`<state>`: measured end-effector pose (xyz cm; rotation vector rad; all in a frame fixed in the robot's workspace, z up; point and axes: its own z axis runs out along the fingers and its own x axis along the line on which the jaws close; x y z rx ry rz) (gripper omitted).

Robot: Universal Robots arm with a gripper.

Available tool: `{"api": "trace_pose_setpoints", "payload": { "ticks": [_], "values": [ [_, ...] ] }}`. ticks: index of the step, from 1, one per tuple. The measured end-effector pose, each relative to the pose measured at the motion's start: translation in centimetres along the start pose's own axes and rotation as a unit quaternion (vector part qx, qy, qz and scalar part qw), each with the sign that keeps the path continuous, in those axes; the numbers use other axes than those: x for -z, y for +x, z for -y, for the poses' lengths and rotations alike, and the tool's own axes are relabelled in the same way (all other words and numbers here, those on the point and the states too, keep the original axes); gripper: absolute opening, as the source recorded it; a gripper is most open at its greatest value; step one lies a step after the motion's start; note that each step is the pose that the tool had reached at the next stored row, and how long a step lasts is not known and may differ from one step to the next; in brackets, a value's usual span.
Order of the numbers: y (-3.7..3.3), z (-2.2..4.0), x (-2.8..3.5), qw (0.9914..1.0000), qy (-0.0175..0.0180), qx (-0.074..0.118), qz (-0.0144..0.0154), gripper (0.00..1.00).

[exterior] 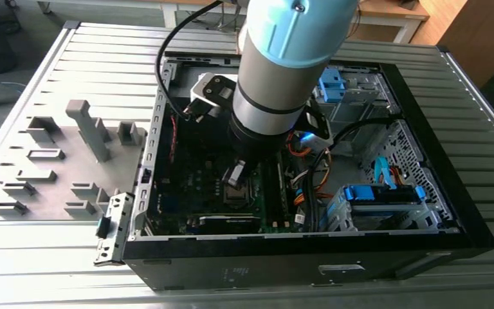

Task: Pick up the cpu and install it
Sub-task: 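Install the first cpu locking lever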

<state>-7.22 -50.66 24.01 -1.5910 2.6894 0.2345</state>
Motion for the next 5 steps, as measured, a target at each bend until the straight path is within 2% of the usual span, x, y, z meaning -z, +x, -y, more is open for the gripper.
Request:
{"api": "trace_pose_setpoints", "payload": {
  "ticks": [5],
  "values": [
    [0.00,0.00,0.01,1.00000,0.0005,0.000,0.0002,0.11]
  ]
}}
